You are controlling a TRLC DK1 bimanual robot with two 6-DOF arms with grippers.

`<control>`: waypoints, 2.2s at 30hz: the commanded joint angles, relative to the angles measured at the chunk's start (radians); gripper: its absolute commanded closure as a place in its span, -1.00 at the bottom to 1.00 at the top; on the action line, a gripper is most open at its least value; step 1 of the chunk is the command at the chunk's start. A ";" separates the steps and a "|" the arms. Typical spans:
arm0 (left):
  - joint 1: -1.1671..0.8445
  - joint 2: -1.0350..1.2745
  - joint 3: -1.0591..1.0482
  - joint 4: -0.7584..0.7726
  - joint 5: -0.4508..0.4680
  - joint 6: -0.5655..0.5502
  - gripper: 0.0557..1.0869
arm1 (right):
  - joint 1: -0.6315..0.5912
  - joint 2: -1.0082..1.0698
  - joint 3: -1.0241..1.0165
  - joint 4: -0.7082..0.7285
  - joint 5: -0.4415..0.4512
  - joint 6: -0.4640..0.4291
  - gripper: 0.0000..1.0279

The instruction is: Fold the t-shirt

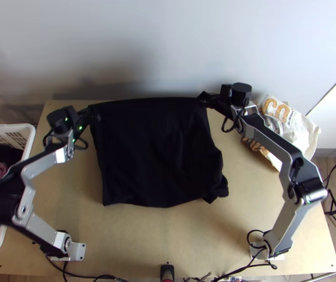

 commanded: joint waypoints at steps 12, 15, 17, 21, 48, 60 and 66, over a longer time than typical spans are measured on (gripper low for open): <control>0.015 0.306 0.270 -0.080 -0.069 0.037 0.92 | 0.080 0.262 0.302 0.011 0.101 -0.074 0.95; 0.028 0.274 0.253 -0.134 -0.068 0.041 0.92 | 0.118 0.267 0.306 -0.024 0.100 -0.097 0.79; 0.036 0.239 0.226 -0.156 -0.065 0.047 0.92 | 0.139 0.247 0.303 -0.132 0.097 -0.110 0.04; 0.050 0.176 0.198 -0.272 -0.054 0.104 0.91 | 0.175 0.207 0.293 -0.436 0.074 -0.126 -0.94; 0.104 -0.119 0.066 -0.570 -0.003 0.032 -0.92 | -0.055 -0.298 -0.369 -0.376 -0.001 -0.245 -0.93; 0.133 -0.281 0.055 -0.760 -0.002 0.049 -0.92 | 0.038 -0.158 -0.307 -0.347 -0.037 -0.179 -0.89; 0.131 -0.383 -0.031 -0.763 -0.011 0.037 -0.92 | 0.118 -0.102 -0.218 -0.403 -0.043 -0.164 -0.80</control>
